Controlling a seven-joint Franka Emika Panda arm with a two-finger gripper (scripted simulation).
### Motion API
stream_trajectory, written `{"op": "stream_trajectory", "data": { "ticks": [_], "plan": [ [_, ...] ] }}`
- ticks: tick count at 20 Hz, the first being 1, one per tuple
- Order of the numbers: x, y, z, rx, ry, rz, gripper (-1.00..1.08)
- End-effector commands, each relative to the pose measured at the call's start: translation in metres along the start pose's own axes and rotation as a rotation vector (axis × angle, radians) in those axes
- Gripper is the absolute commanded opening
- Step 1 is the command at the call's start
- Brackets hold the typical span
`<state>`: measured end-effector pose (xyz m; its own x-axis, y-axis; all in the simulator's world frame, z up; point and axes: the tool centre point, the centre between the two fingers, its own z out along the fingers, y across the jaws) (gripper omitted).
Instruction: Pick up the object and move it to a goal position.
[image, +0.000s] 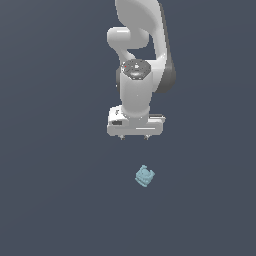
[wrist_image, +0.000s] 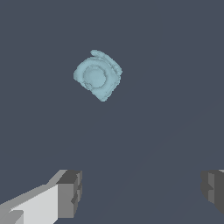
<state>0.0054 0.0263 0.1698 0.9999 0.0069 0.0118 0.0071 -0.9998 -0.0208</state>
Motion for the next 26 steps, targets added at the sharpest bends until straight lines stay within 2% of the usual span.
{"op": "stream_trajectory", "data": {
  "ticks": [1, 10, 16, 26],
  "plan": [
    [0.0, 0.0, 0.0, 0.0, 0.0, 0.0, 1.0],
    [-0.003, -0.018, 0.008, 0.007, -0.017, -0.043, 1.0],
    [-0.003, -0.019, 0.008, 0.007, -0.017, -0.044, 1.0],
    [0.011, -0.02, 0.014, 0.007, -0.018, 0.031, 1.0]
  ]
}}
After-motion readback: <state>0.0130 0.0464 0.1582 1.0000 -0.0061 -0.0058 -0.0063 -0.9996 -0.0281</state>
